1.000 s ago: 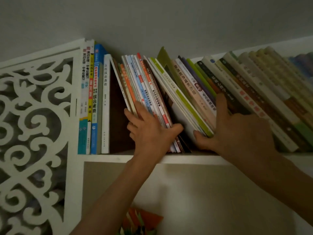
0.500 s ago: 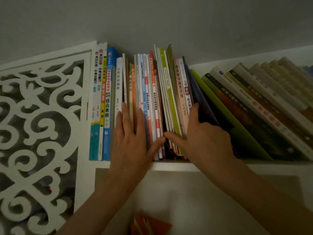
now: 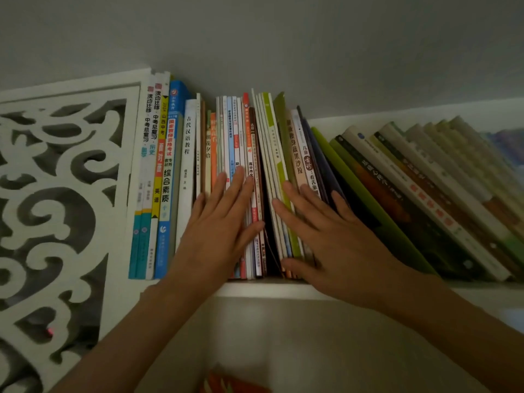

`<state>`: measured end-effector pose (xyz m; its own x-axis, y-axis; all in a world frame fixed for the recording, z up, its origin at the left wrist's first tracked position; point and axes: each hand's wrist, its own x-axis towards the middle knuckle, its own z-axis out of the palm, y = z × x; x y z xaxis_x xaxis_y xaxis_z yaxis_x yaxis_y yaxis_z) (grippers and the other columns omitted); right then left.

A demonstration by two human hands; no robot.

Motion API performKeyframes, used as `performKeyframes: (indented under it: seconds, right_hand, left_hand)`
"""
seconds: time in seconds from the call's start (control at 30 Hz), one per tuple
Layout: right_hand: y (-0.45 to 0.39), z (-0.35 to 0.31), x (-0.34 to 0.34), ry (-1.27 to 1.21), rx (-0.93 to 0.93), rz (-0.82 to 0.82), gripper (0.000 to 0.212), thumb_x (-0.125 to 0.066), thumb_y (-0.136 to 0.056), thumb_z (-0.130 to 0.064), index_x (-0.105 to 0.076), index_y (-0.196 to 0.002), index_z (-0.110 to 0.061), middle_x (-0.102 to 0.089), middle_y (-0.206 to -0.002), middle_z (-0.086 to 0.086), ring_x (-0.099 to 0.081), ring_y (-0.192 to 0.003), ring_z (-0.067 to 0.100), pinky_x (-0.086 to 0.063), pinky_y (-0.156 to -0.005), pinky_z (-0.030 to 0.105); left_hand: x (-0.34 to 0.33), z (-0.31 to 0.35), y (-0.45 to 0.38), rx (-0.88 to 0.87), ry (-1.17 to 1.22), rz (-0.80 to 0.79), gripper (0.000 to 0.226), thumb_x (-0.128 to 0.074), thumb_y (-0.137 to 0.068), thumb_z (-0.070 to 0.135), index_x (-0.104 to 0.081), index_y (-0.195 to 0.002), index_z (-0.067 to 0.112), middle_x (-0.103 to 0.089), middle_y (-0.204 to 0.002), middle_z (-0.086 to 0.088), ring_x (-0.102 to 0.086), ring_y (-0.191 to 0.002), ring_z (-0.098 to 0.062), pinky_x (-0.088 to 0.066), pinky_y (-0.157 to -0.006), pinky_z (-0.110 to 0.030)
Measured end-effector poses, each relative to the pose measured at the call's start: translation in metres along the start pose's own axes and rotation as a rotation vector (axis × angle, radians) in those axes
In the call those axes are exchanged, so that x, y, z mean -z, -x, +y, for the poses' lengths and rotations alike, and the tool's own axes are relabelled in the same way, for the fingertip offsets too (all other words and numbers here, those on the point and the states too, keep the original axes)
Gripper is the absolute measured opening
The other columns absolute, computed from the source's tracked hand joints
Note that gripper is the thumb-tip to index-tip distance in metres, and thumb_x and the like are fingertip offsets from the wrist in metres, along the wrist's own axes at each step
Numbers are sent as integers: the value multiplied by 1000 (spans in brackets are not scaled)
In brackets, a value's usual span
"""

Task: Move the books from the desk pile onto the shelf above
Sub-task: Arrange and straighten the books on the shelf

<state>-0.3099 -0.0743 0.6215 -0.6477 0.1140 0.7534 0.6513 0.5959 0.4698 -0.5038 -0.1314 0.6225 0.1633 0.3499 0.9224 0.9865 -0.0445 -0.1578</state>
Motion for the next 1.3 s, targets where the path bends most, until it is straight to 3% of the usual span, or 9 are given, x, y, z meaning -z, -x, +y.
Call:
performKeyframes:
  seconds: [0.07,0.2,0.53,0.67,0.73,0.87,1.0,1.17,1.3]
  right_hand:
    - [-5,-5,5,-47,-6,12,83,-16,-81,-69,21,-144,-29,24,-154,-3,27,-140,12,20,-106,32]
    - [-23,-5,13,-22,-60,64,92,-8,-78,-76,33,-137,-18,35,-147,-2,35,-133,8,25,-103,26]
    - [-33,-1,27,-202,-101,60,74,-28,-97,-54,7,-150,-17,5,-159,-2,13,-143,8,17,-111,29]
    - [15,11,29,-69,-295,442,51,-56,-89,-30,-45,-136,-14,-46,-140,13,-40,-131,29,-27,-110,46]
    - [39,31,32,33,-543,535,57,-67,-80,-38,-50,-127,-9,-47,-131,25,-44,-121,43,-37,-99,54]
    - [64,68,35,108,-734,260,106,-32,-67,-85,-18,-147,-17,-13,-153,27,-10,-138,51,-10,-104,70]
    - [67,83,28,122,-751,55,119,-9,-51,-95,18,-147,-30,24,-155,11,19,-140,42,3,-107,66]
    - [62,100,19,112,-711,133,108,-15,-59,-92,13,-146,-34,12,-157,15,9,-139,50,-1,-103,72]
    - [54,104,15,129,-674,167,98,-23,-67,-86,-9,-147,-31,-18,-153,21,-20,-133,56,-20,-95,76]
  left_hand:
    - [2,-4,-1,-34,-9,-25,76,-7,-80,70,16,-142,33,26,-149,16,26,-138,-4,13,-109,-28]
    - [8,-16,-1,-110,-96,-79,94,-15,-73,79,11,-146,26,23,-151,11,22,-140,-8,11,-109,-32]
    - [6,-15,-3,-89,18,-39,92,-24,-71,79,6,-145,33,17,-151,18,19,-139,-2,10,-110,-32]
    - [16,16,1,-33,225,79,79,-43,-83,67,-29,-145,20,-21,-150,9,-14,-136,-3,-12,-111,-32]
    - [18,42,1,-123,208,151,67,-43,-85,59,-44,-137,16,-41,-143,-1,-29,-131,-7,-23,-107,-34]
    - [7,89,-9,-103,297,119,55,-52,-87,47,-48,-133,17,-44,-142,-2,-38,-129,-15,-29,-108,-35]
    - [-24,120,-21,-14,337,158,54,-52,-89,45,-49,-134,15,-33,-149,-7,-29,-138,-23,-27,-113,-43]
    - [-42,140,-33,130,68,226,71,-47,-86,54,-35,-143,13,-11,-155,-18,-6,-143,-32,-2,-109,-48]
    - [-45,128,-37,110,69,165,89,-51,-90,35,20,-141,16,14,-156,-4,23,-136,-14,18,-107,-41]
